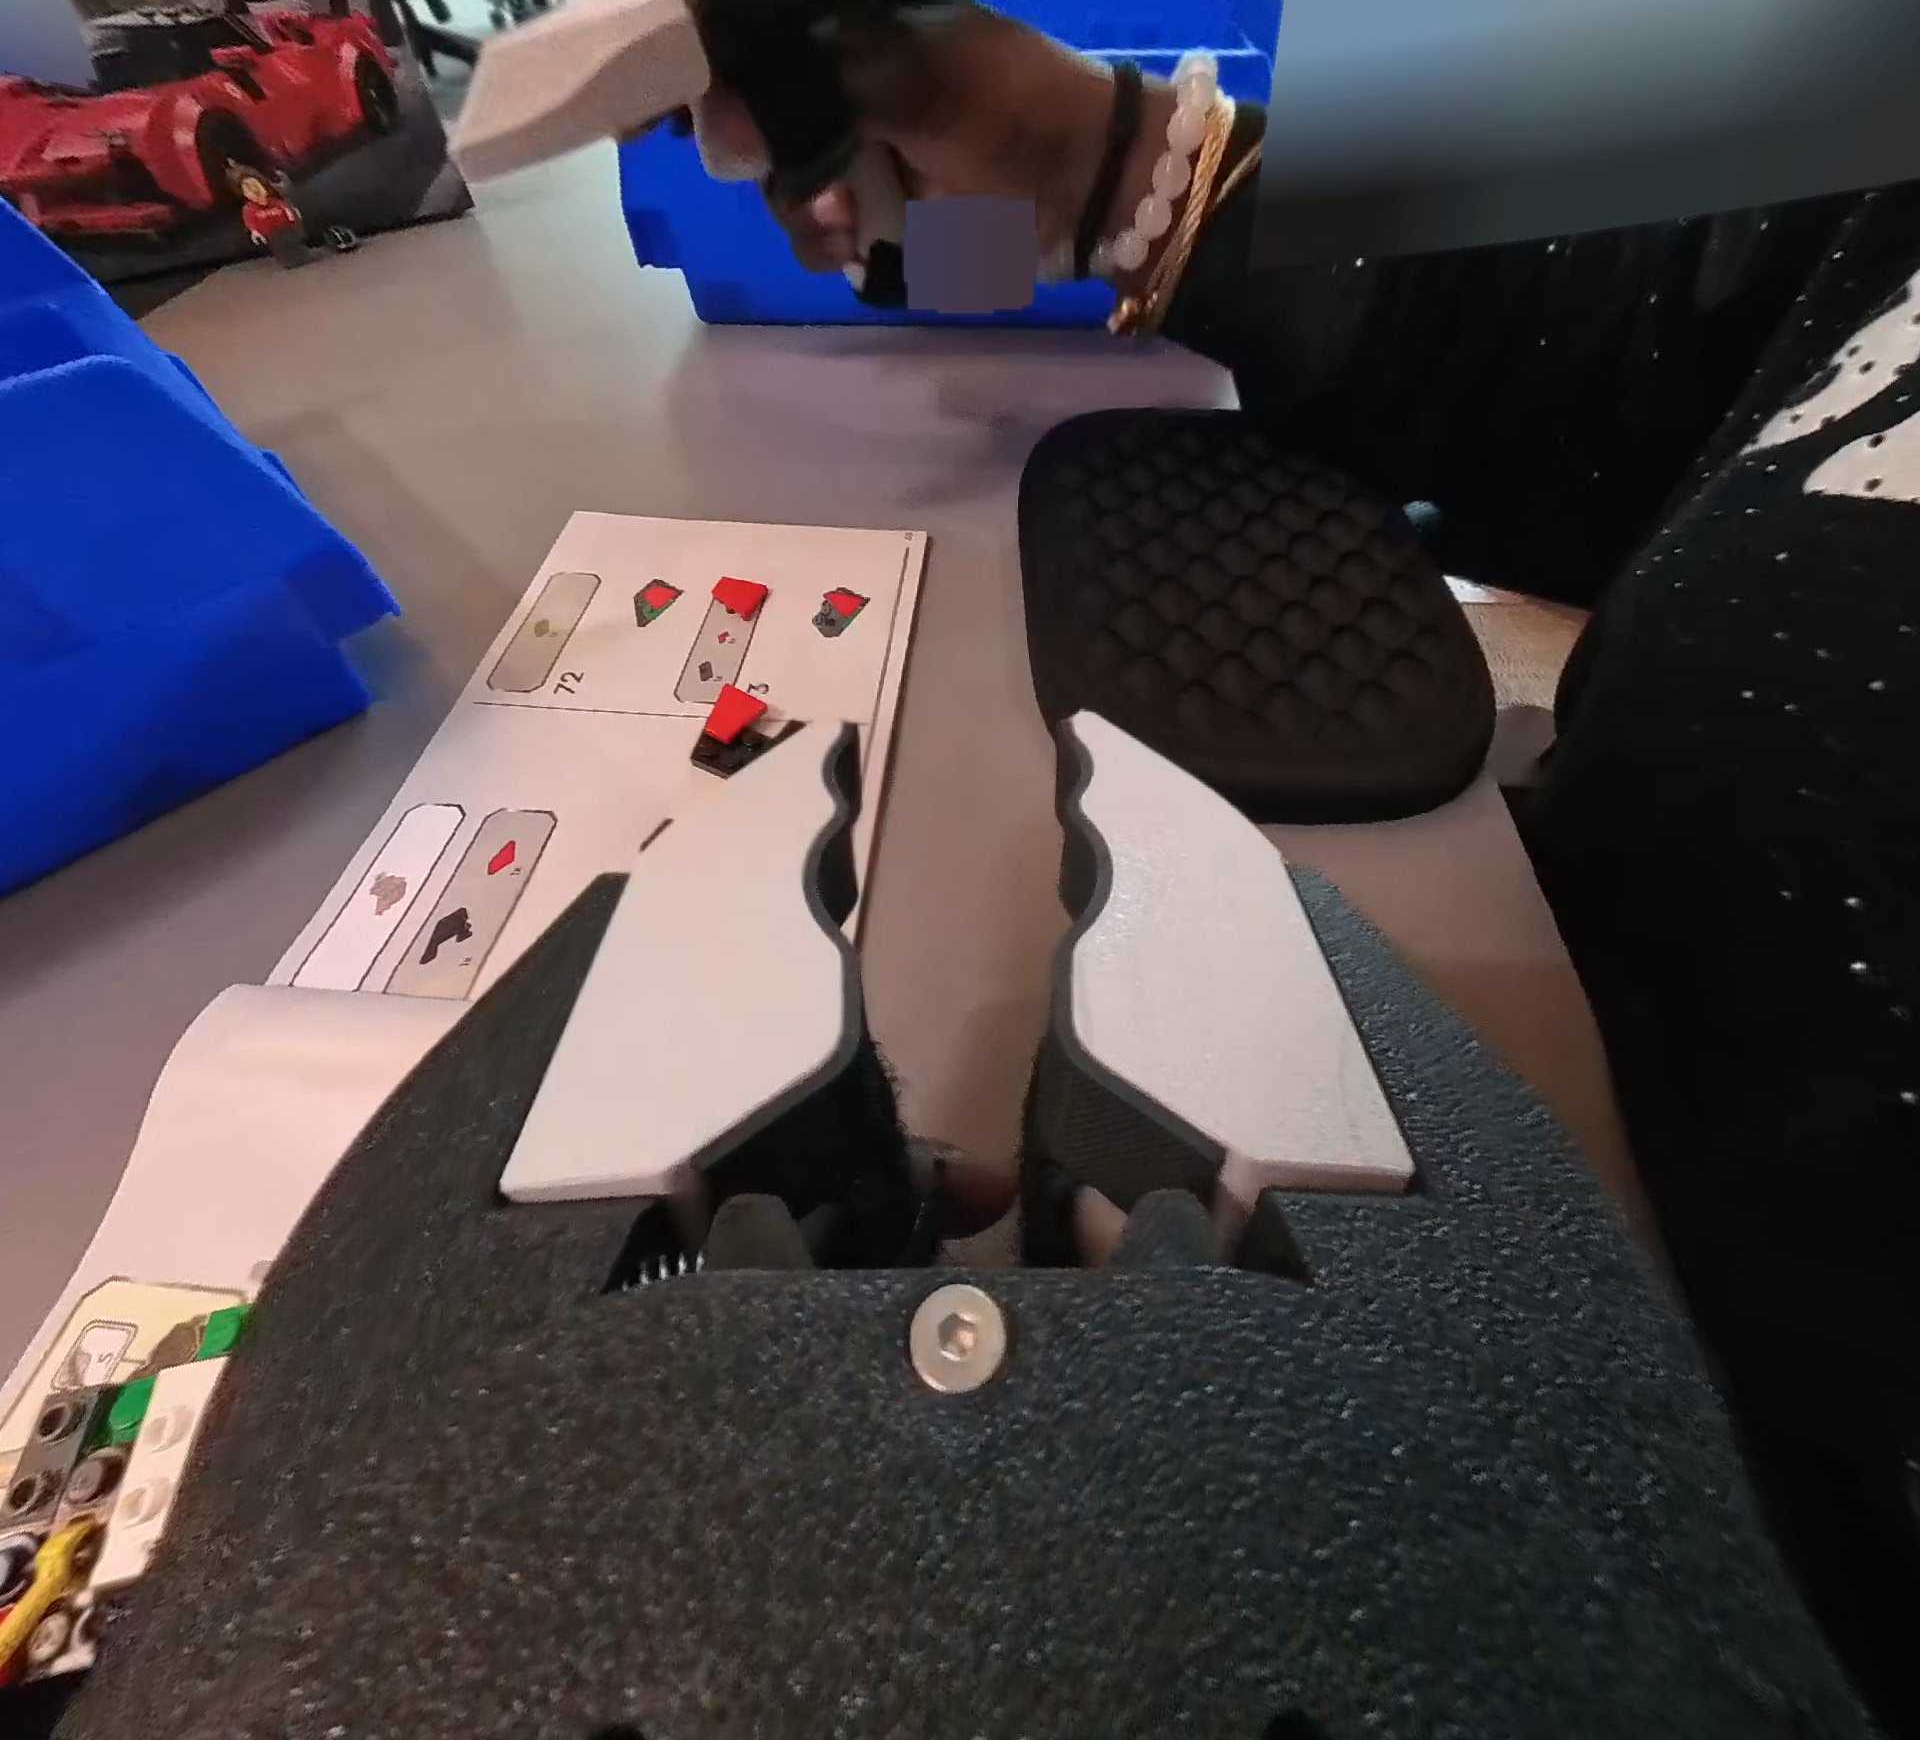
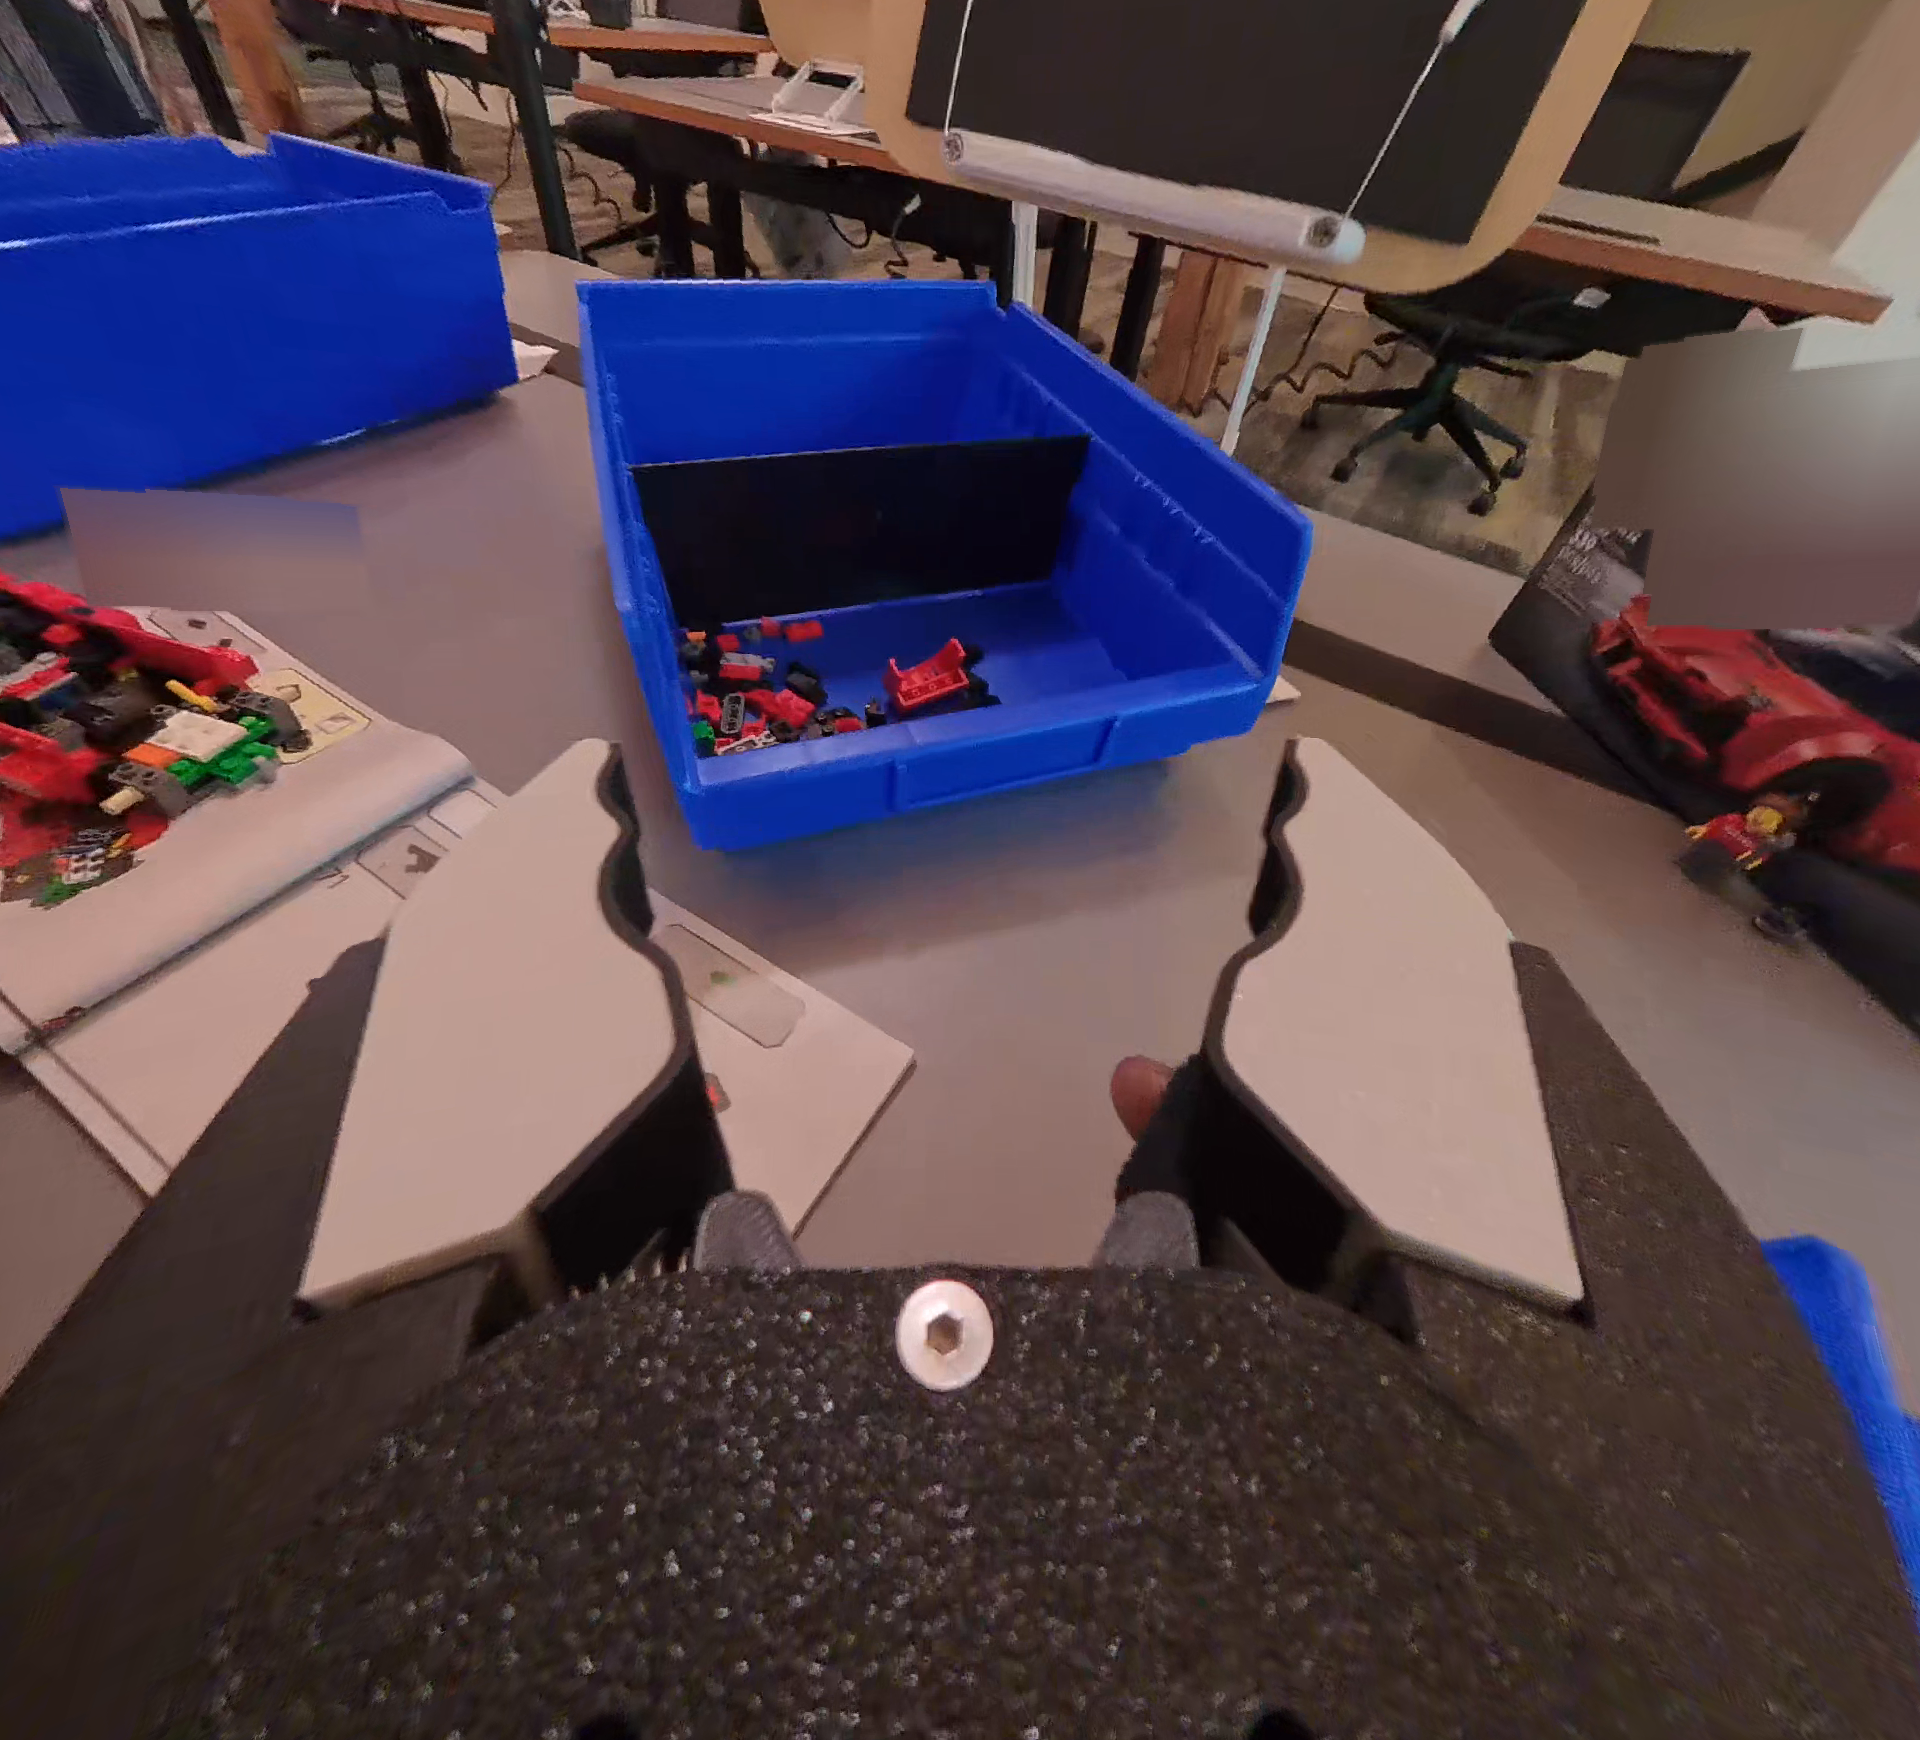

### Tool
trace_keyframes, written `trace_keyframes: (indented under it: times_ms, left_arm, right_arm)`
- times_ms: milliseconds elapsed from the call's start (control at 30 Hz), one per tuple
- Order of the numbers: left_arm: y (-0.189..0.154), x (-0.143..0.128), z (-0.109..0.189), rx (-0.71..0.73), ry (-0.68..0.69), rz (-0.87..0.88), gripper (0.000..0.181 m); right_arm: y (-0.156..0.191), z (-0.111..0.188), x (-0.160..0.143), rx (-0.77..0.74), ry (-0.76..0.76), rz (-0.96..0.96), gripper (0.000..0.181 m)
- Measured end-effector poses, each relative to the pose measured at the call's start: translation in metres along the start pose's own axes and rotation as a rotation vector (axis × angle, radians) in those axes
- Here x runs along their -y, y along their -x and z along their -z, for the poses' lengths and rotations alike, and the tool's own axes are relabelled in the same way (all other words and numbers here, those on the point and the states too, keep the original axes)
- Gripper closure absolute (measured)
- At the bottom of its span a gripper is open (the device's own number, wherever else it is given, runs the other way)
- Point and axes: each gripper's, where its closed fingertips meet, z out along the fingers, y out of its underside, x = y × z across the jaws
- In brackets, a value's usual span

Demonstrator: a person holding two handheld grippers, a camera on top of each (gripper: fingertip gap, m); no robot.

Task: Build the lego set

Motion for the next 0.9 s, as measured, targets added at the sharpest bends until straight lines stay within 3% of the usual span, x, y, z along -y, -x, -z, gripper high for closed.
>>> trace_keyframes:
  times_ms: [33,100,233,367,600,733,833,900]
  left_arm:
    - [0.001,0.001,0.000,0.005,-0.008,0.004,0.143]
    - [0.002,0.002,0.002,0.007,-0.024,0.009,0.150]
    - [-0.002,0.006,0.005,-0.015,-0.066,-0.010,0.181]
    - [-0.002,0.007,0.005,-0.028,-0.075,-0.001,0.181]
    - [0.000,0.015,0.012,-0.033,-0.148,0.028,0.180]
    - [-0.001,0.018,0.015,-0.034,-0.172,0.031,0.180]
    - [-0.001,0.019,0.016,-0.037,-0.175,0.032,0.180]
    - [-0.001,0.019,0.016,-0.036,-0.179,0.030,0.179]
  right_arm:
    - [0.001,0.000,-0.002,0.010,-0.003,-0.018,0.084]
    - [0.014,0.004,-0.001,0.098,-0.017,0.004,0.180]
    - [0.022,-0.004,0.009,0.189,0.082,0.024,0.181]
    - [0.027,-0.030,-0.006,0.348,0.448,0.074,0.161]
    - [0.025,-0.107,-0.039,0.500,0.909,0.270,0.181]
    - [0.013,-0.122,-0.078,0.456,1.238,0.426,0.181]
    - [0.020,-0.125,-0.093,0.483,1.328,0.497,0.181]
    - [0.037,-0.130,-0.095,0.542,1.295,0.496,0.181]
